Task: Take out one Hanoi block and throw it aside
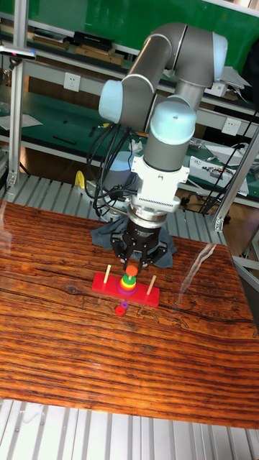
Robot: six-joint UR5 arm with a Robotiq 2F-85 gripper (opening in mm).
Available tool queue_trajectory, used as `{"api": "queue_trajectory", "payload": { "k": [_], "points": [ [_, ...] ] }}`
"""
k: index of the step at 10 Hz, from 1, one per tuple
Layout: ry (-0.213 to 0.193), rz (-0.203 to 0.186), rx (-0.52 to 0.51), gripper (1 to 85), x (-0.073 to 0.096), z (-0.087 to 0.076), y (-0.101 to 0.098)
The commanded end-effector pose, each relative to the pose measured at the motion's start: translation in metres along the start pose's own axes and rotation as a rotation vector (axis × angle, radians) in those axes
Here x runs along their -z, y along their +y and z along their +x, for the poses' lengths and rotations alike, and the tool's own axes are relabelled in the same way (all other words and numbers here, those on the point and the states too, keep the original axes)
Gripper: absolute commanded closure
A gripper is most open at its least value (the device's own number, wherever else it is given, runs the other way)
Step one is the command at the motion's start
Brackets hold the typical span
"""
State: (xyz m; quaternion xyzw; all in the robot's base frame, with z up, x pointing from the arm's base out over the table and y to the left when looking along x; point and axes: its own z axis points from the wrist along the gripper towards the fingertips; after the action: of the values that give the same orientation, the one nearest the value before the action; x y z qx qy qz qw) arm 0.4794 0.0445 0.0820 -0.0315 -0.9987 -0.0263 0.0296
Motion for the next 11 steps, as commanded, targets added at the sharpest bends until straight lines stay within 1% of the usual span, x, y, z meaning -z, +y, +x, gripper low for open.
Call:
{"api": "queue_trajectory", "payload": {
  "k": [1,5,8,11],
  "points": [
    [-0.006,-0.017,0.009,70.7,0.004,-0.019,0.001],
    [-0.040,-0.005,0.035,72.0,-0.008,-0.049,-0.007],
    [-0.066,0.030,0.052,73.0,-0.016,-0.066,-0.016],
    [-0.081,0.036,0.068,74.0,-0.026,-0.080,-0.020]
  ]
}}
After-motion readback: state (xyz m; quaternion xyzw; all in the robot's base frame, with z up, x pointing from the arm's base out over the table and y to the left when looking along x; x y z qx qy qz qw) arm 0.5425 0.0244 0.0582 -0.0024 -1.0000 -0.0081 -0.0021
